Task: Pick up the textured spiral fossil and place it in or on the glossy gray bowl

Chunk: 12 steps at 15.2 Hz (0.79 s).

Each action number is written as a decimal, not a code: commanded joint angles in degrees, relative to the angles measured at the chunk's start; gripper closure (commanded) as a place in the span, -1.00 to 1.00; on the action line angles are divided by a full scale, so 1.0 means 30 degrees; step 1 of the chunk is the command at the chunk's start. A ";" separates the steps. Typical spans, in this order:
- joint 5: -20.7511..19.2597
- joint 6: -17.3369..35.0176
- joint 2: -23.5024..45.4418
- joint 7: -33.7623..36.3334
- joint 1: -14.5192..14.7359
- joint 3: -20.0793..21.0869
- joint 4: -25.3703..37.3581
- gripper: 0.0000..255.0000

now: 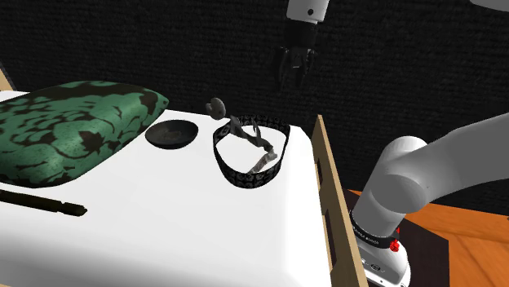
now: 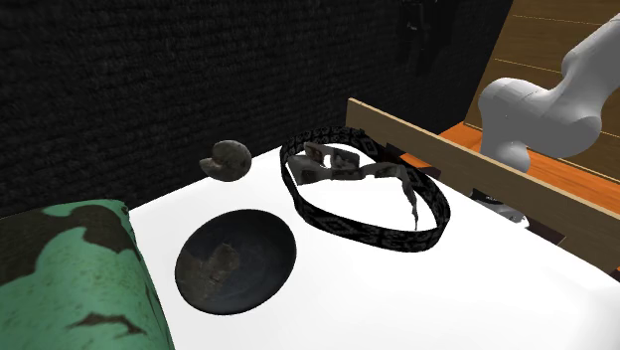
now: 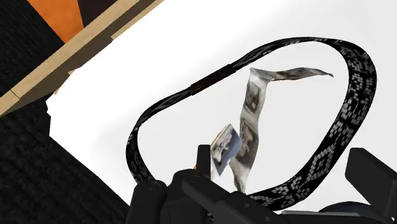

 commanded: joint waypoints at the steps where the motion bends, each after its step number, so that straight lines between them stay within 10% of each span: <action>1: 0.0000 0.0000 0.0000 0.0000 0.0000 0.0000 0.0000 -1.00; 12: -0.0750 0.4418 0.7535 0.0298 -0.0376 0.0422 0.3120 -1.00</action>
